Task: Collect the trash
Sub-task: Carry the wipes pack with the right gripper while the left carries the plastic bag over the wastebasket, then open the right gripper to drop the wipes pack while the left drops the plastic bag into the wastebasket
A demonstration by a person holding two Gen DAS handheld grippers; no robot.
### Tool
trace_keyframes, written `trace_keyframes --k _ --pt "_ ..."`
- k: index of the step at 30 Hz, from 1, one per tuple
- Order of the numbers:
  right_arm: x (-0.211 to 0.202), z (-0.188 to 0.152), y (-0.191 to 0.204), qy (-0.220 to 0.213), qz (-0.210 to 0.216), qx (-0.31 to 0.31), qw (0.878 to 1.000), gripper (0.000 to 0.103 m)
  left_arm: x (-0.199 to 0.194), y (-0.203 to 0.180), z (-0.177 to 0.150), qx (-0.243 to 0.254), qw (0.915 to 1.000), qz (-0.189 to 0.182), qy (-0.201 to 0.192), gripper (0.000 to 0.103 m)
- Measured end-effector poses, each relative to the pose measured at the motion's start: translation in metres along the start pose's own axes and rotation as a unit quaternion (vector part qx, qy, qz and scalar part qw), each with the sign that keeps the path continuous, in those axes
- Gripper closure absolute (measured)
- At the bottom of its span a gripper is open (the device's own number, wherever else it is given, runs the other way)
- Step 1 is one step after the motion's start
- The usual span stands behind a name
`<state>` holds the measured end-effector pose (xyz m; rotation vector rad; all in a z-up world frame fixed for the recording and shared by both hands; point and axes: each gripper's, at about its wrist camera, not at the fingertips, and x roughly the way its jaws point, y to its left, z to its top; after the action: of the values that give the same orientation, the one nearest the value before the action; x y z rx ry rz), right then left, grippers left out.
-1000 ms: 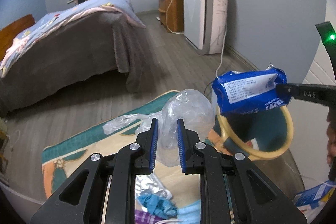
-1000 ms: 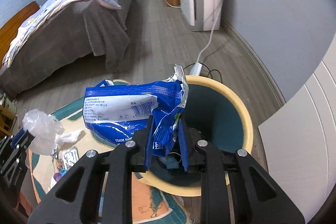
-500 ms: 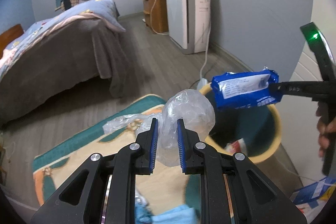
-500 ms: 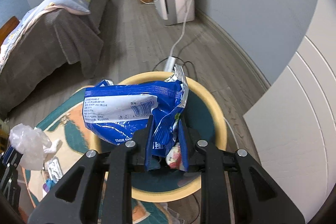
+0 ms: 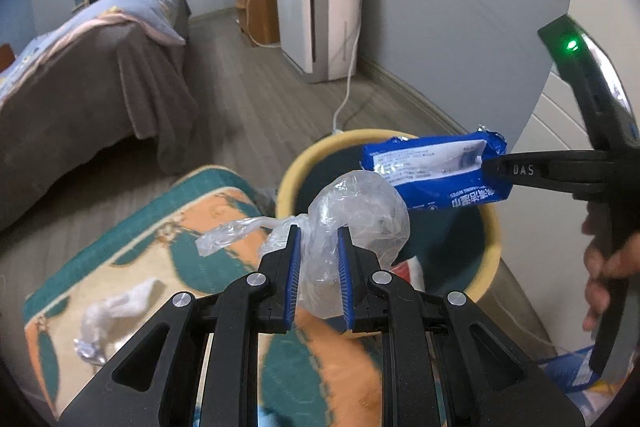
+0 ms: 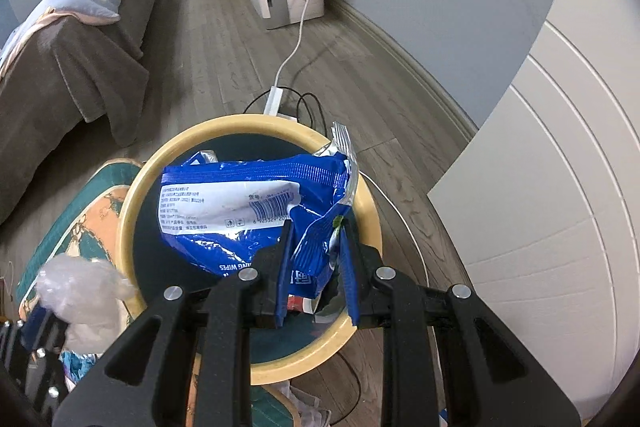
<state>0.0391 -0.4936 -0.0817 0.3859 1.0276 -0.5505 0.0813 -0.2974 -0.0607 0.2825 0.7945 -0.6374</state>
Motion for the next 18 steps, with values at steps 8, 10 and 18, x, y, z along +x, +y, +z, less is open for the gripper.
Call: trace_keyframes --k 8,10,18 --pt "-0.002 0.001 0.002 -0.01 -0.002 0.01 1.0 0.077 0.009 -0.012 0.019 0.01 0.9996 -0.006 -0.027 0.076" --pt "-0.002 0.001 0.002 -0.011 -0.005 0.01 1.0 0.07 0.008 -0.012 0.024 0.004 0.9994 -0.01 -0.033 0.054" --pt "0.001 0.002 0.007 -0.005 0.001 0.004 1.0 0.038 -0.001 -0.011 0.02 0.022 0.9989 0.014 -0.04 0.024"
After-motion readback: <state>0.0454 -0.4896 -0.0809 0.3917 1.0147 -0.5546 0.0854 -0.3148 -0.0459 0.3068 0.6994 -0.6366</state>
